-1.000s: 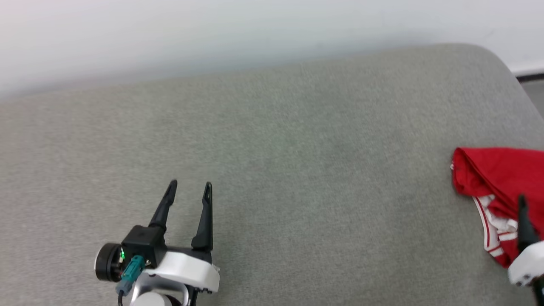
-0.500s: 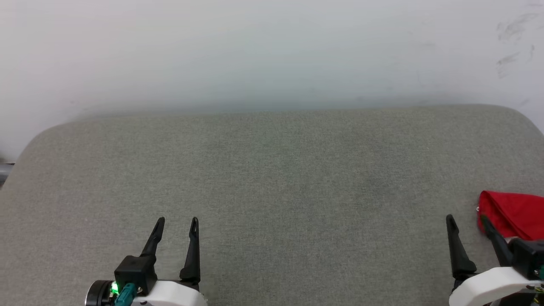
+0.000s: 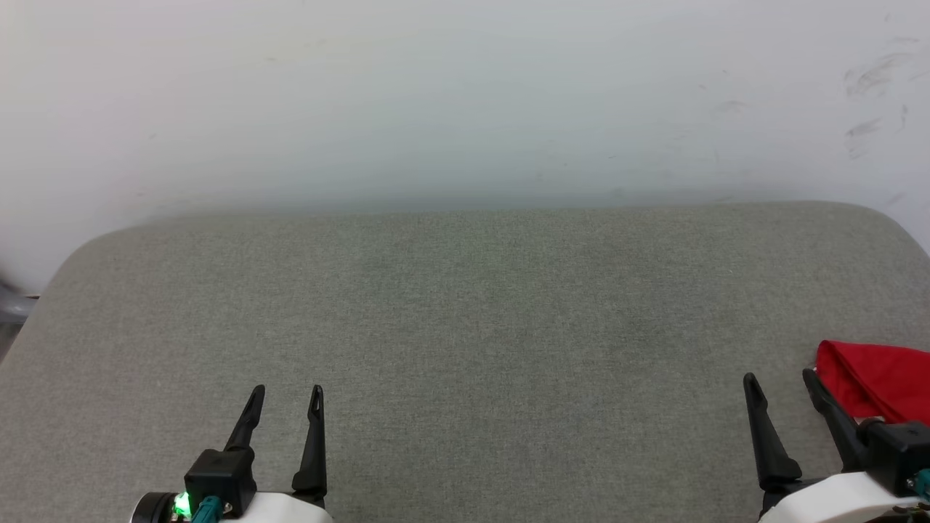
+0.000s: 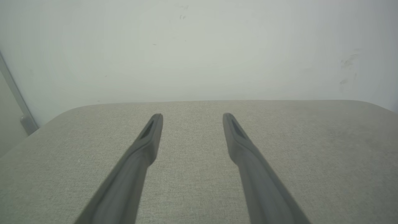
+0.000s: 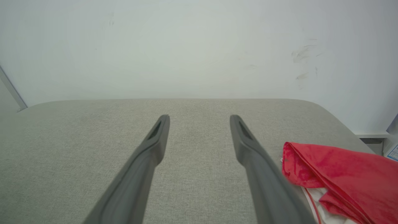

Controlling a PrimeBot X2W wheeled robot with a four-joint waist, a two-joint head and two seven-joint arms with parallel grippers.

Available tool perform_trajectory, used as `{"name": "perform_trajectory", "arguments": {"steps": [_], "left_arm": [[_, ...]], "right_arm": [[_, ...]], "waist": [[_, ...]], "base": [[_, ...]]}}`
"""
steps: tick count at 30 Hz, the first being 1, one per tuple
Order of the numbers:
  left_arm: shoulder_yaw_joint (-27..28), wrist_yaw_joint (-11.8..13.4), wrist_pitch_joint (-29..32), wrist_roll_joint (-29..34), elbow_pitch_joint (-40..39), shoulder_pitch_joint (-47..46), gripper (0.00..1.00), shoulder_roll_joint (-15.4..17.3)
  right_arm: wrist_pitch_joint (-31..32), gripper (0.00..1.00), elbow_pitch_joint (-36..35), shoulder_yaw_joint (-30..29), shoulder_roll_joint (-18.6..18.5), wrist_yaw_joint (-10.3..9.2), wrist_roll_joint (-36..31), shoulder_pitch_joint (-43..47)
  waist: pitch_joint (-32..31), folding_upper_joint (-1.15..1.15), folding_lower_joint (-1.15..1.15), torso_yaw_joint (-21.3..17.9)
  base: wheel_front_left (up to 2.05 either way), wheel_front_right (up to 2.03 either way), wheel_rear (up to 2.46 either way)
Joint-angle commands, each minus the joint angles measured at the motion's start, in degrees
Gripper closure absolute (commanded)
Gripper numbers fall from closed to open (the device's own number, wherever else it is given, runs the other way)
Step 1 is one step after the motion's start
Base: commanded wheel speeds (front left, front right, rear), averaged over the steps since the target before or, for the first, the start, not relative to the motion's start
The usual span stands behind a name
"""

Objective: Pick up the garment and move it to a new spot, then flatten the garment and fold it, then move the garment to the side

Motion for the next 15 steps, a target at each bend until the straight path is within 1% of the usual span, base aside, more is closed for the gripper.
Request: {"name": "perform_trajectory", "arguments": {"steps": [1,15], "left_arm": [[-0.1,0.3,-0.3,0.4,0.1,0.7,0.0,0.2],[-0.3,-0.2,-0.3,0.6,1.1,-0.5,0.0,0.6]], "right_arm": [[0.2,0.0,-0.2,0.2,0.3,-0.05,0.2,0.9],[-0.9,0.0,1.7,0.8,0.3,-0.05,0.8,-1.1]], "waist": [[0.0,0.0,0.0,0.0],[0.1,0.0,0.0,0.3]], "base": [[0.0,0.0,0.0],[0.0,0.0,0.0]]}}
